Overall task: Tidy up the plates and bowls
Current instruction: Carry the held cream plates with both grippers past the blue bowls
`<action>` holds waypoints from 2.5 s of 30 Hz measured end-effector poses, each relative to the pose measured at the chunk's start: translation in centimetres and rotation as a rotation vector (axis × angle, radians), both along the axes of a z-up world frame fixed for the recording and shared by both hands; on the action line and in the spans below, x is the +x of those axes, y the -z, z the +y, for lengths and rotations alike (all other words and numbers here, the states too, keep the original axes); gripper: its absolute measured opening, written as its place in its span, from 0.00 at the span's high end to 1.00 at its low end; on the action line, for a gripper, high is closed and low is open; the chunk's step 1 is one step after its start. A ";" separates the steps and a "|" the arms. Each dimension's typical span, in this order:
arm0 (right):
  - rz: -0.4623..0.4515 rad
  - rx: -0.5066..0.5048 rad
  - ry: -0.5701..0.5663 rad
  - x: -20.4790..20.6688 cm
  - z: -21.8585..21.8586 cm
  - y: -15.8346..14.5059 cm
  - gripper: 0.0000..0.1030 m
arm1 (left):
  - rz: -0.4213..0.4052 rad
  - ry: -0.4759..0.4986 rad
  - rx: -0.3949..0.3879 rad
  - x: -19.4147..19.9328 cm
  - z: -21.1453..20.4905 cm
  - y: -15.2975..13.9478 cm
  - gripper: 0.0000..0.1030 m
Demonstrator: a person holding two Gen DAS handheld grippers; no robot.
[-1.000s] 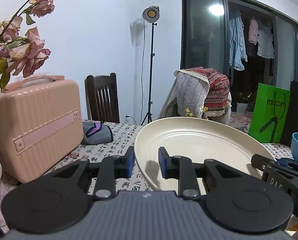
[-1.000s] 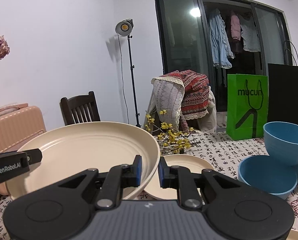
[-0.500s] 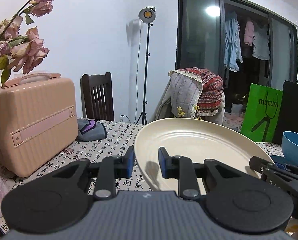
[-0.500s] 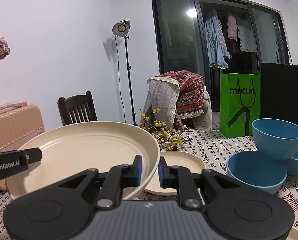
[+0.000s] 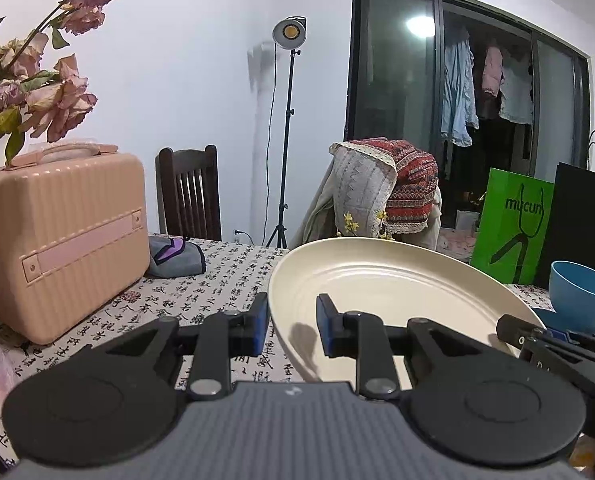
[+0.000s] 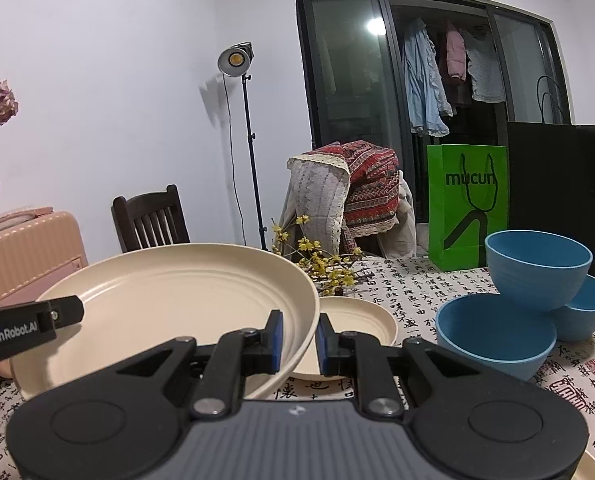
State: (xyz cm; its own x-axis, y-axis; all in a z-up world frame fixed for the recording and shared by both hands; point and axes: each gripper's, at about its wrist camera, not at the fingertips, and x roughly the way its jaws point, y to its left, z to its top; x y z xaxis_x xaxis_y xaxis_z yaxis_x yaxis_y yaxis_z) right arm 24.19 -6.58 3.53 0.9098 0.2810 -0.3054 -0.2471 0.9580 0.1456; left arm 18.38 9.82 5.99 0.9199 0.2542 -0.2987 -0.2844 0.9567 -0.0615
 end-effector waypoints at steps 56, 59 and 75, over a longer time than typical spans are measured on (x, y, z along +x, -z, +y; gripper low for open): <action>0.001 0.022 0.103 -4.1 -7.2 2.1 0.84 | -0.040 0.123 -0.016 -3.5 -6.7 1.8 0.75; 0.002 0.022 0.104 -4.3 -7.4 2.3 0.84 | -0.038 0.127 -0.018 -3.7 -6.9 1.9 0.75; 0.007 0.024 0.121 -5.3 -8.6 2.5 0.84 | -0.038 0.146 -0.027 -4.2 -7.6 2.2 0.75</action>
State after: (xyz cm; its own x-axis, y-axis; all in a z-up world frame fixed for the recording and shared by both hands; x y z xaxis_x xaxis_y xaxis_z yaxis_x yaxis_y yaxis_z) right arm 18.86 -15.17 1.02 0.9353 0.1770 -0.3066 -0.1290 0.9769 0.1704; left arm 14.18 2.18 3.81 0.9572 0.1095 -0.2679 -0.1394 0.9856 -0.0954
